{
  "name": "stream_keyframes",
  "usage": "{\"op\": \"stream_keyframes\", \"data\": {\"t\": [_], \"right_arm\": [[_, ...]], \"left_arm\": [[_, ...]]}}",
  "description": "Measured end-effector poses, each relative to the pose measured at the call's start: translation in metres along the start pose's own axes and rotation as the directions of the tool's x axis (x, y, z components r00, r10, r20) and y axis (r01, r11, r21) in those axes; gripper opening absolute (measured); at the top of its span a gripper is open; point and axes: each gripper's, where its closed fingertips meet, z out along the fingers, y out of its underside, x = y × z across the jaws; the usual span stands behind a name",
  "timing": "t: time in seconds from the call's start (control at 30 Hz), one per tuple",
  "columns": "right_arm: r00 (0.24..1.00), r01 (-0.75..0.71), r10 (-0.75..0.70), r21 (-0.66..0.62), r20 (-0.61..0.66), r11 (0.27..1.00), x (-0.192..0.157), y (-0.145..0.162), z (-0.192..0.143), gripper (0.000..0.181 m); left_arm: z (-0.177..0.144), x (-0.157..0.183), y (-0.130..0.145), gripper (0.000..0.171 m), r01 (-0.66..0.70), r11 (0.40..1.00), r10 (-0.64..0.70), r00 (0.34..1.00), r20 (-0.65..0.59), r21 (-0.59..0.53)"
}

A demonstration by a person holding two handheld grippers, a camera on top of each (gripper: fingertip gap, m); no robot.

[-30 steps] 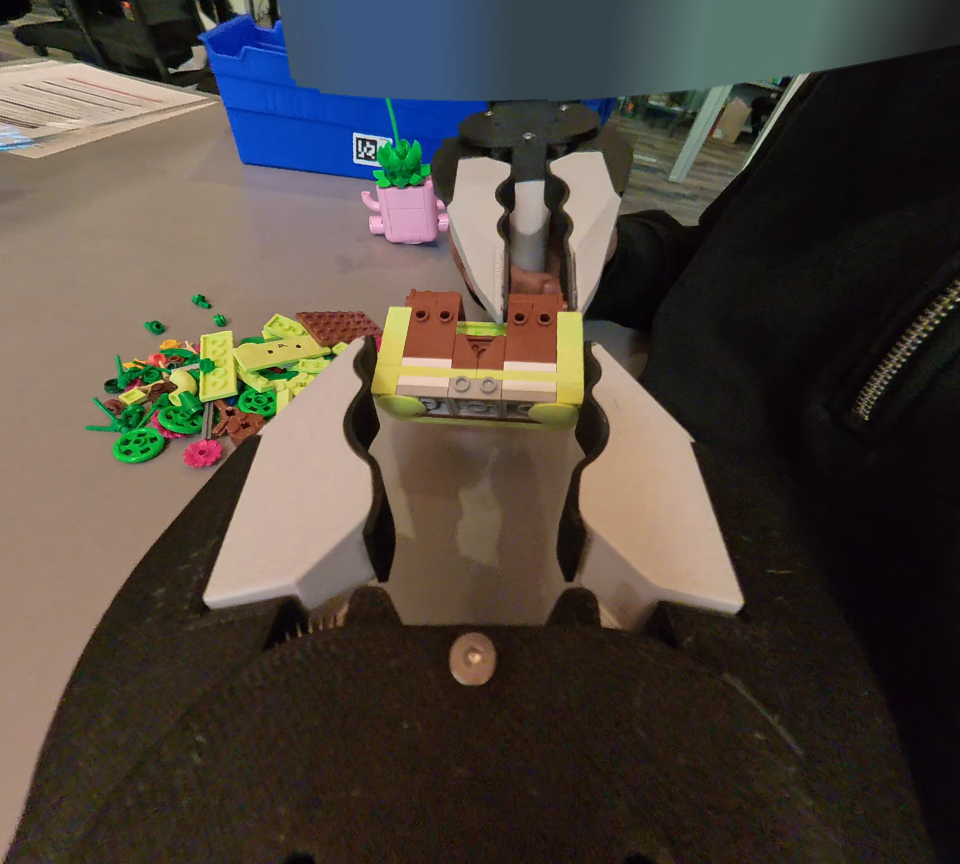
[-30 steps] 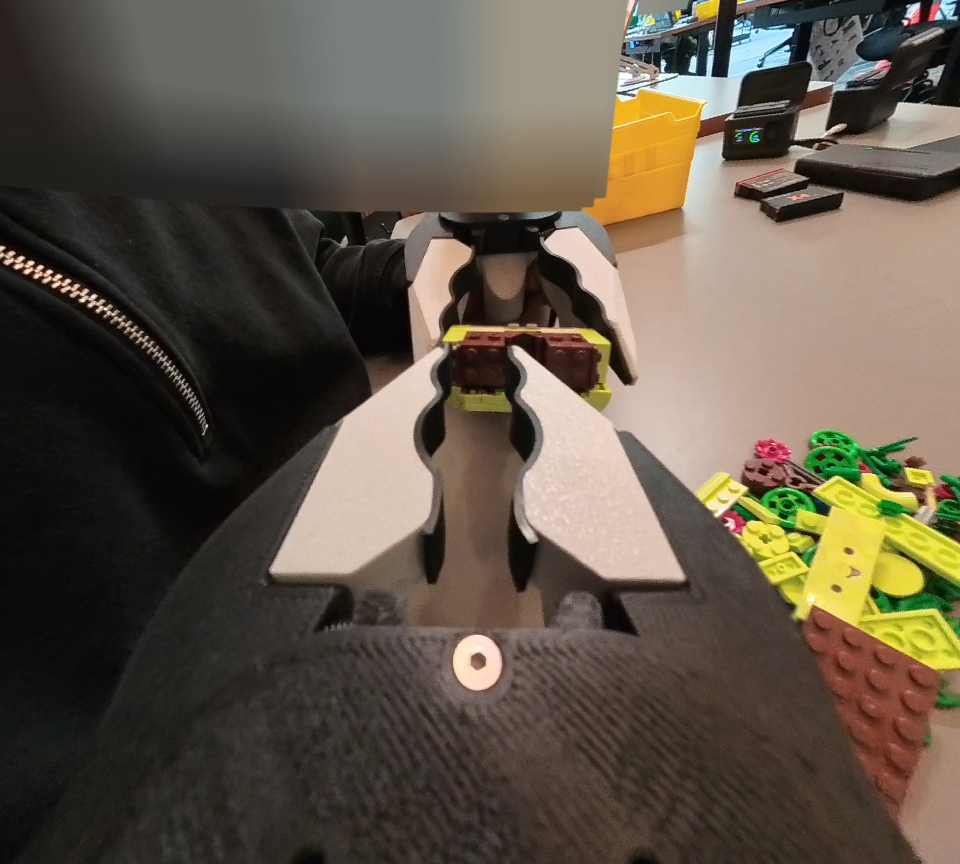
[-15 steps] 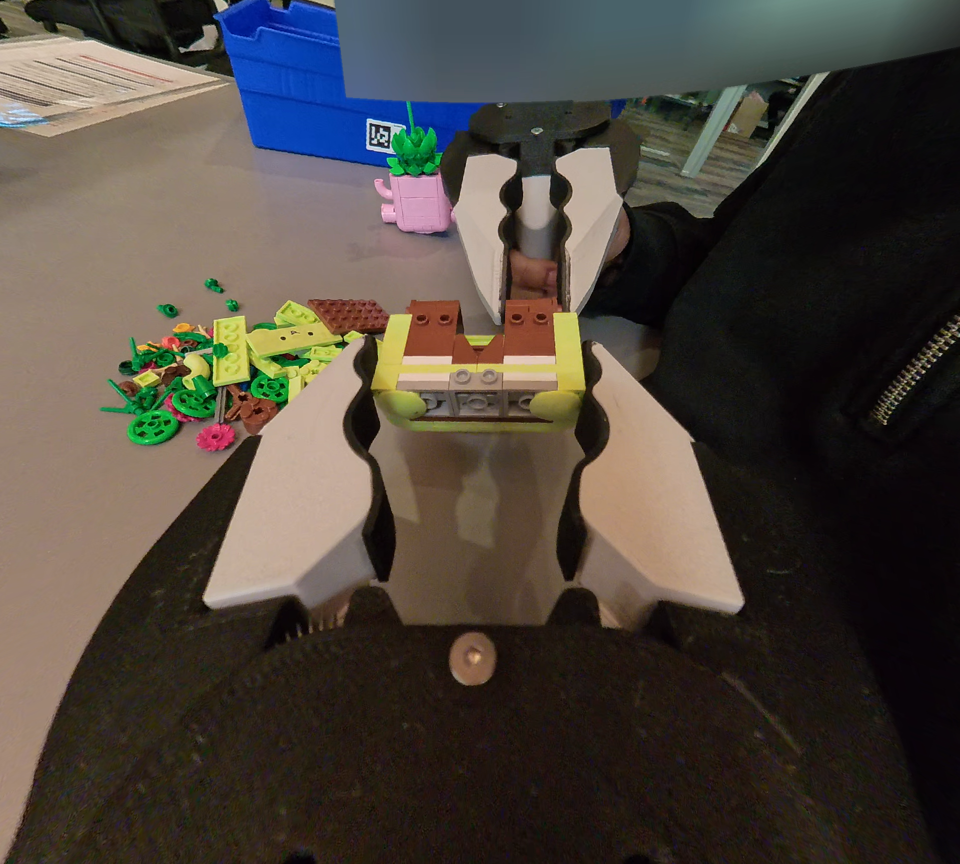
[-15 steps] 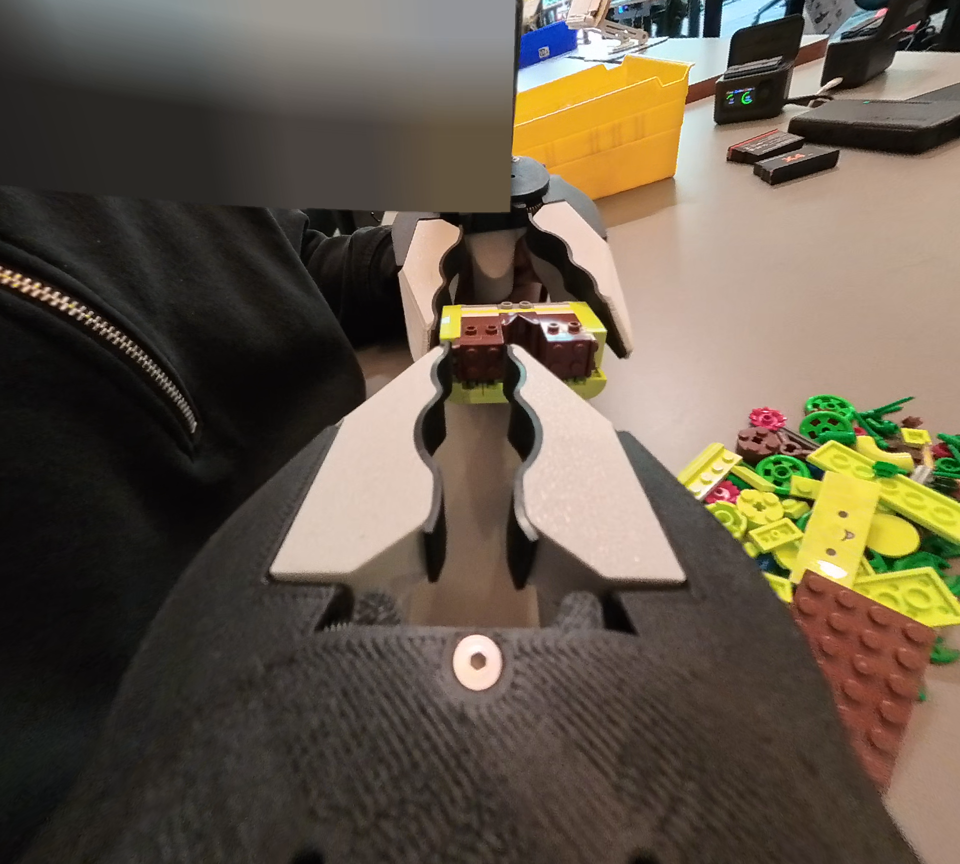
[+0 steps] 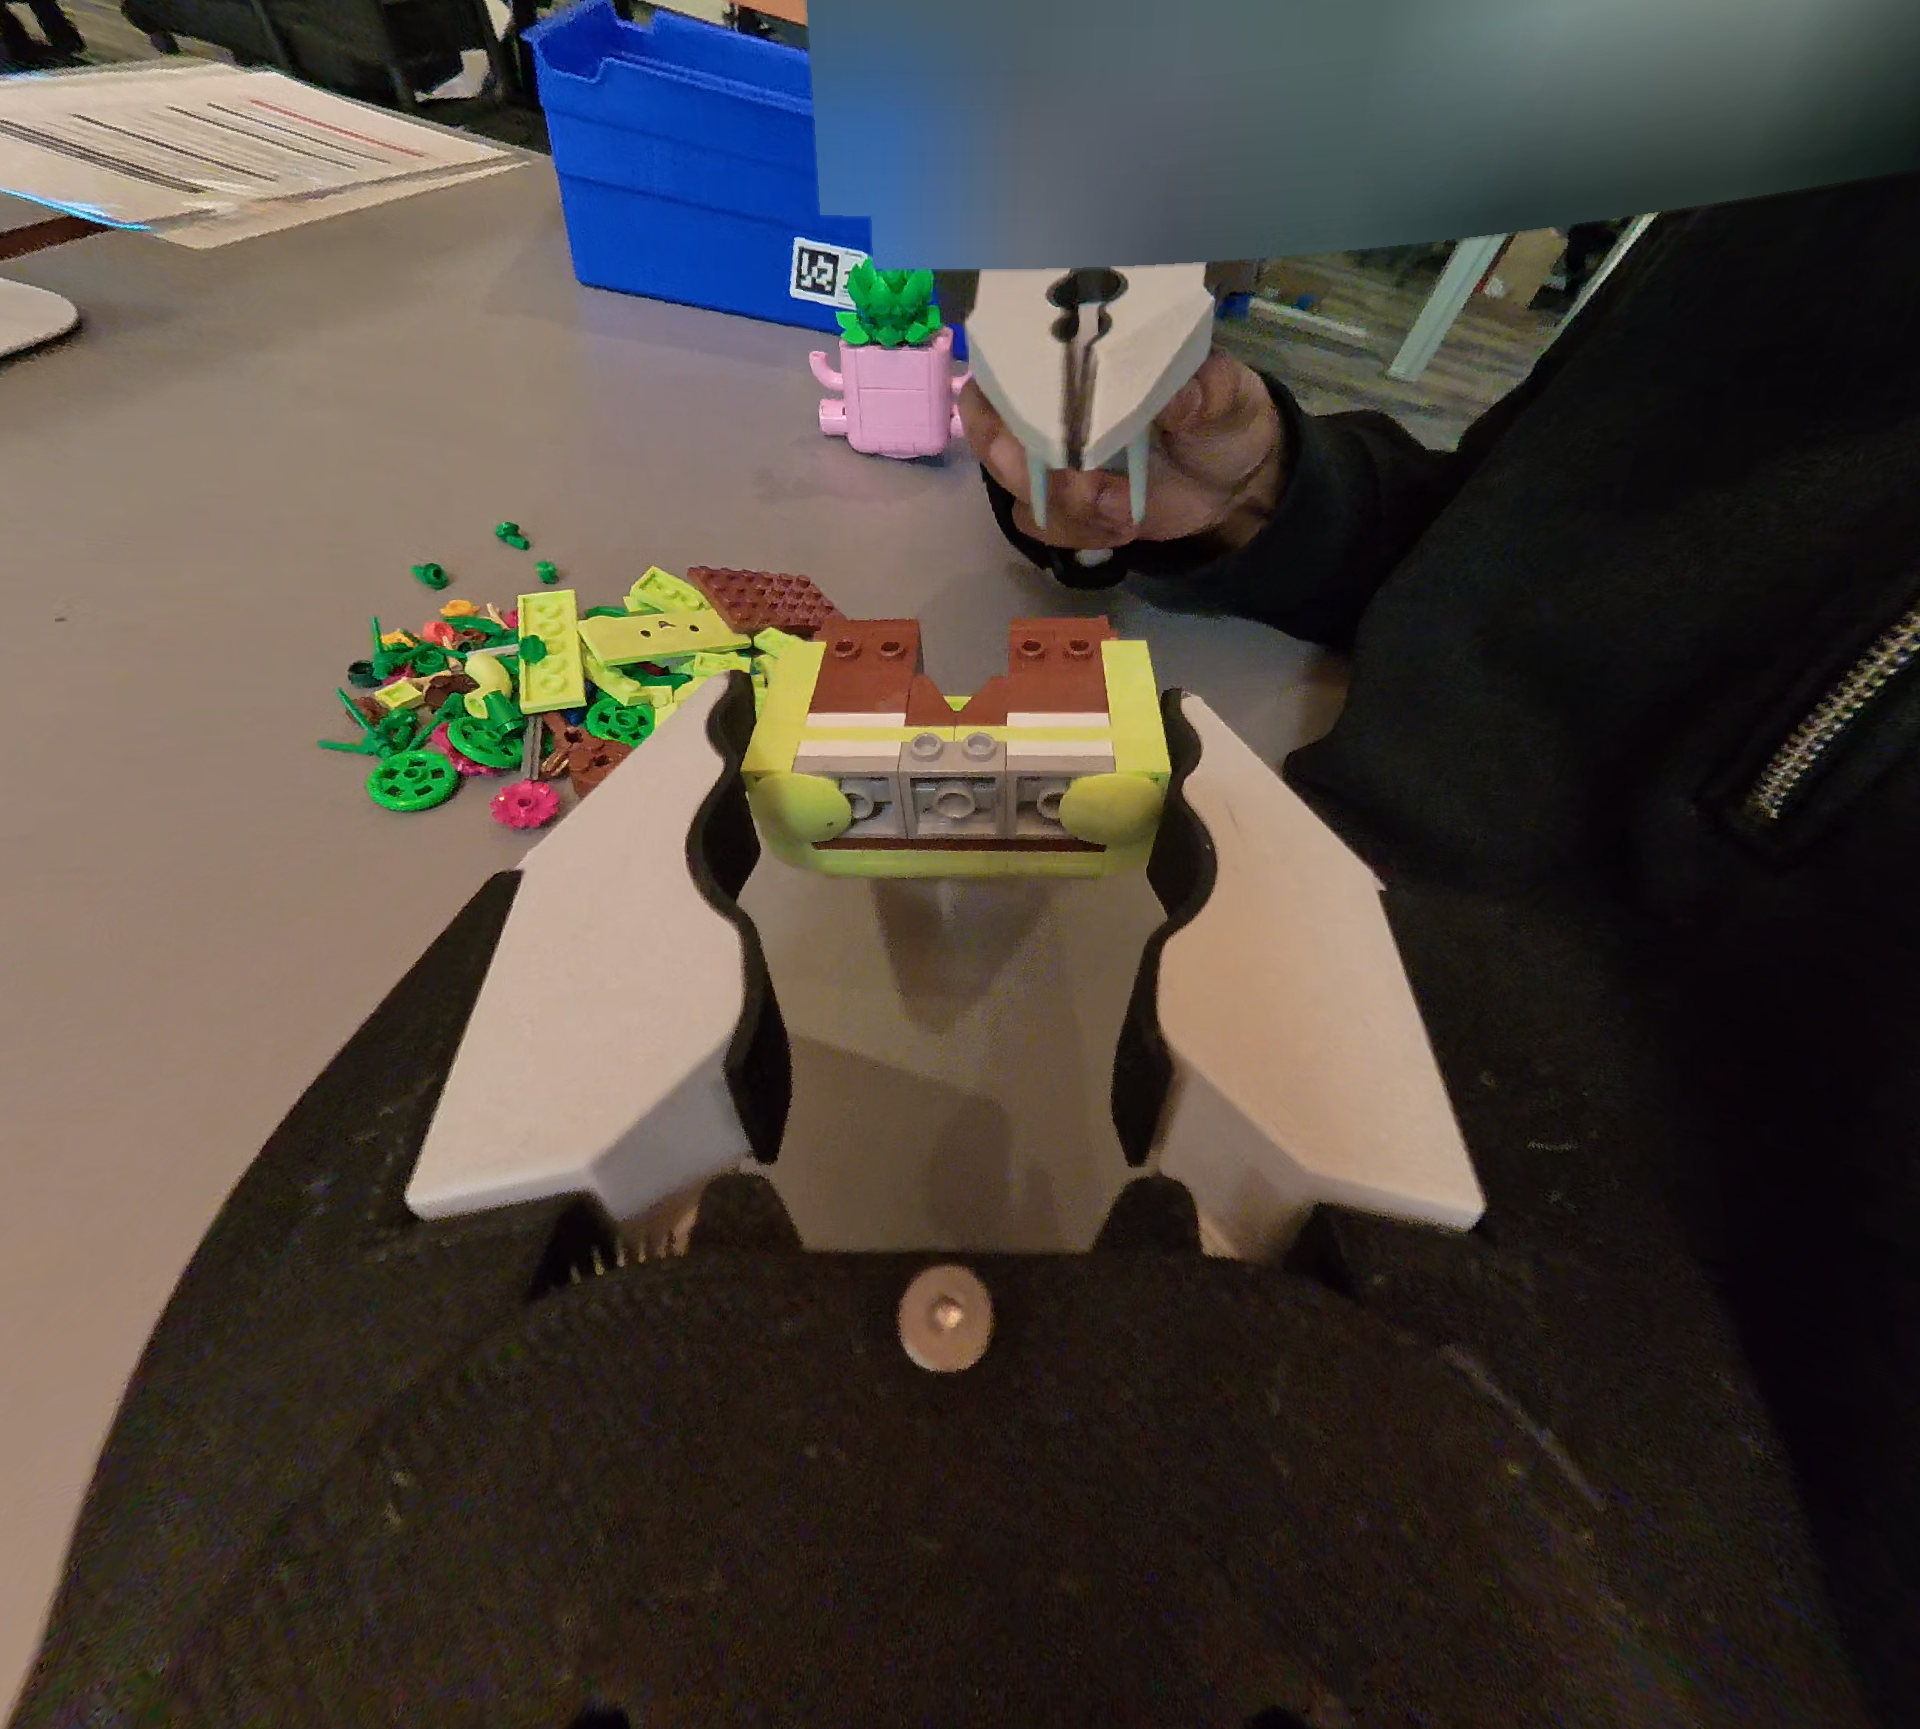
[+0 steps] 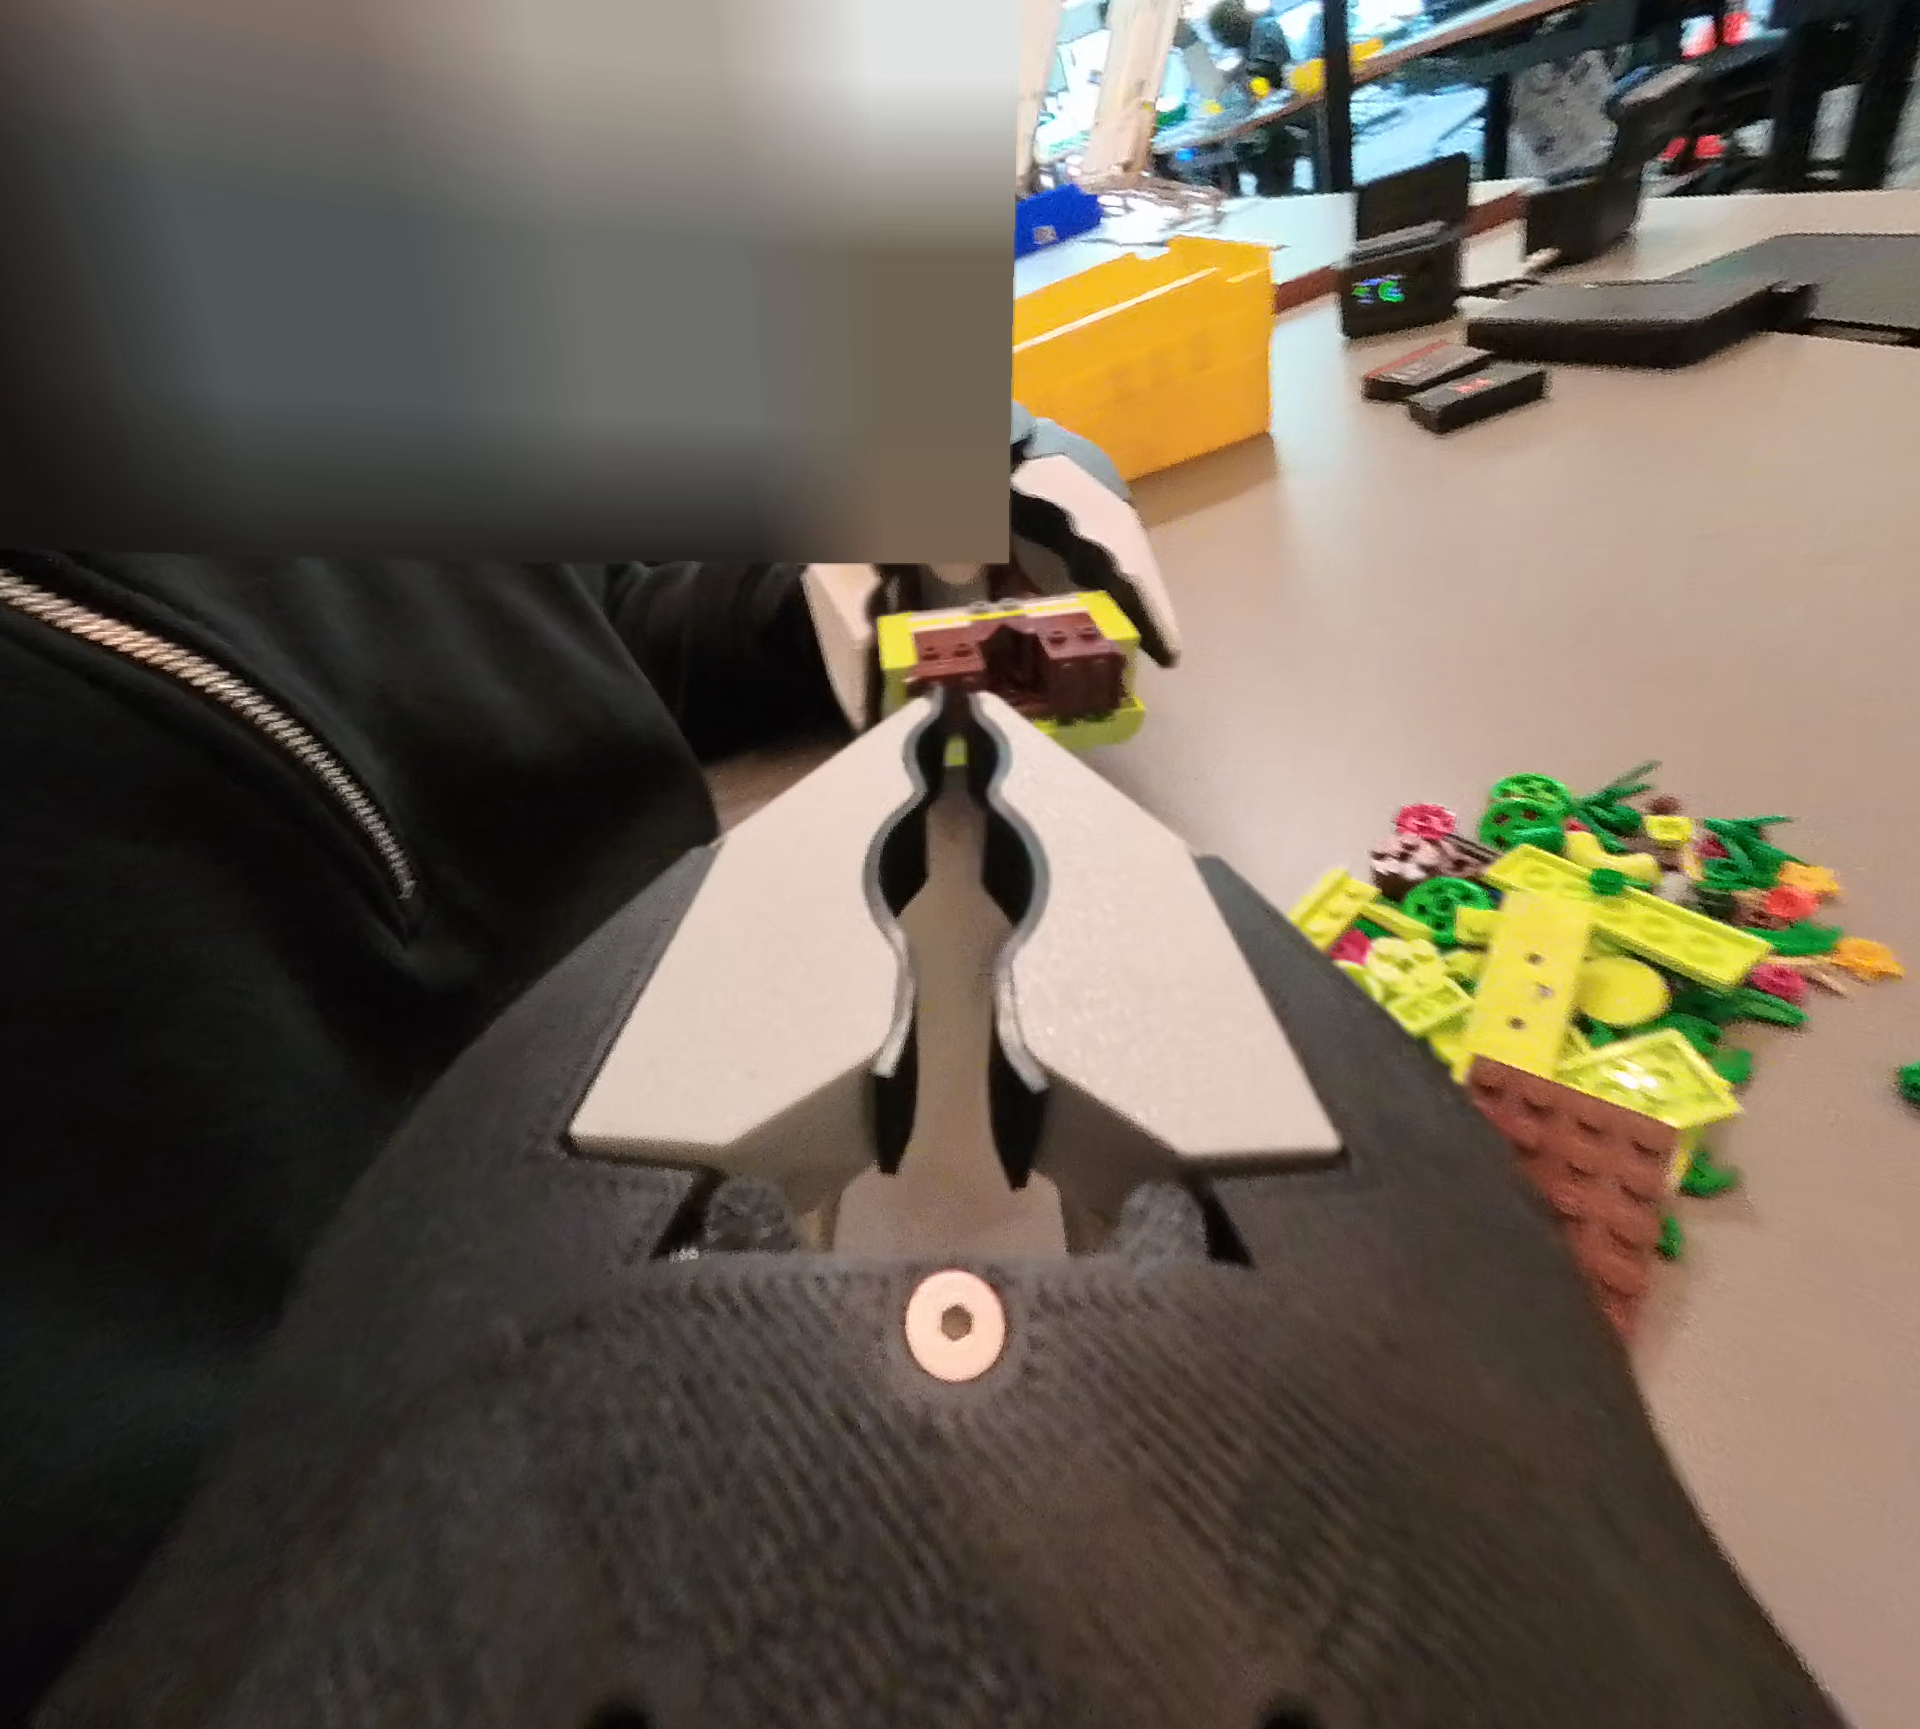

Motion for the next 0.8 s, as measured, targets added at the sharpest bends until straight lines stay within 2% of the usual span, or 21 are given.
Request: {"op": "stream_keyframes", "data": {"t": [0.2, 0.37, 0.57, 0.7, 0.8], "right_arm": [[0.992, 0.050, -0.057, -0.068, -0.113, 0.996, 0.015, 0.012, 0.008, 0.015], [0.985, 0.024, -0.039, -0.094, -0.166, 0.995, 0.027, 0.018, 0.008, 0.023], [0.977, 0.105, -0.133, -0.166, -0.165, 0.980, 0.025, 0.029, 0.015, 0.025], [0.976, 0.160, -0.182, -0.168, -0.121, 0.973, 0.015, 0.029, 0.020, 0.025], [0.976, 0.160, -0.180, -0.163, -0.121, 0.974, 0.014, 0.029, 0.021, 0.022]], "left_arm": [[0.015, -0.009, 0.017, 0.075, -0.202, 0.965, 0.228, 0.962, 0.149, -0.169], [0.015, -0.013, 0.027, 0.075, -0.285, 0.924, 0.335, 0.925, 0.179, -0.255], [0.016, 0.003, 0.023, 0.075, -0.255, 0.947, 0.277, 0.956, 0.096, -0.194], [0.017, 0.017, 0.013, 0.075, -0.196, 0.975, 0.199, 0.980, 0.025, -0.106], [0.017, 0.018, 0.009, 0.075, -0.191, 0.978, 0.194, 0.981, 0.020, -0.085]]}}
